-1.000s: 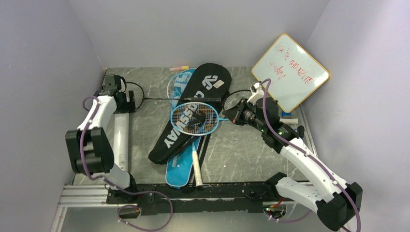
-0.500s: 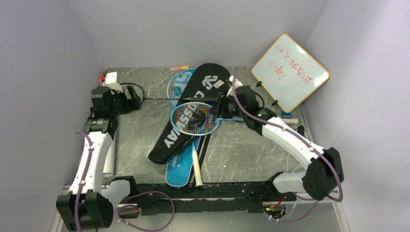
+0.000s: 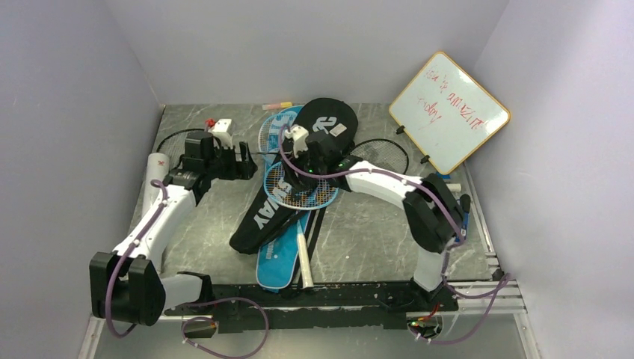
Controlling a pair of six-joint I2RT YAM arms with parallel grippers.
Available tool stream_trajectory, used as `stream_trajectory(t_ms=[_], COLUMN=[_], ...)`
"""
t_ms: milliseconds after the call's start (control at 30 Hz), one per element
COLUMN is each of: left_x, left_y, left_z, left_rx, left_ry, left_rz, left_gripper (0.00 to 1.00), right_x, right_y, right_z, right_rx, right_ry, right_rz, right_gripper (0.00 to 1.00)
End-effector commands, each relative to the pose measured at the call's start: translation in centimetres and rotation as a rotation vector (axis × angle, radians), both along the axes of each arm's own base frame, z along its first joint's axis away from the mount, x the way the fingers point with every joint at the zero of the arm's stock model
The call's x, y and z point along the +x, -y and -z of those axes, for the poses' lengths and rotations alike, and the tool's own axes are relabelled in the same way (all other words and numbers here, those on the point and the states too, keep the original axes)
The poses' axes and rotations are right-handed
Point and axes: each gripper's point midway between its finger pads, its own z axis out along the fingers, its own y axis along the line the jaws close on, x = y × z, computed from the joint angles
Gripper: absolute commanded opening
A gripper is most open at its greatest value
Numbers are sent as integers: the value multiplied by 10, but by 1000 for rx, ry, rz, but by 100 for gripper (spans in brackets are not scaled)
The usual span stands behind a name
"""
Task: Pack up the badminton gear
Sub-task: Pick up the racket bag from the center of the board.
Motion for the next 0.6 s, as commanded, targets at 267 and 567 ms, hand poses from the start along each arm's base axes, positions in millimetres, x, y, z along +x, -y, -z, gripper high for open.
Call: stream_trajectory(t_ms=[267,567], left_x=[0,-1], left_y=[5,-1], left_z=[45,71], left_rx=[49,94], left_ry=[-123,-215], left_rz=[33,18], left_gripper=[77,76], right_x=[98,134], right_y=[-66,-91], right_z=[-13,19], right_rx=[-79,-67], right_ry=[325,297], right_rz=[-200,-262], right_gripper=[66,64])
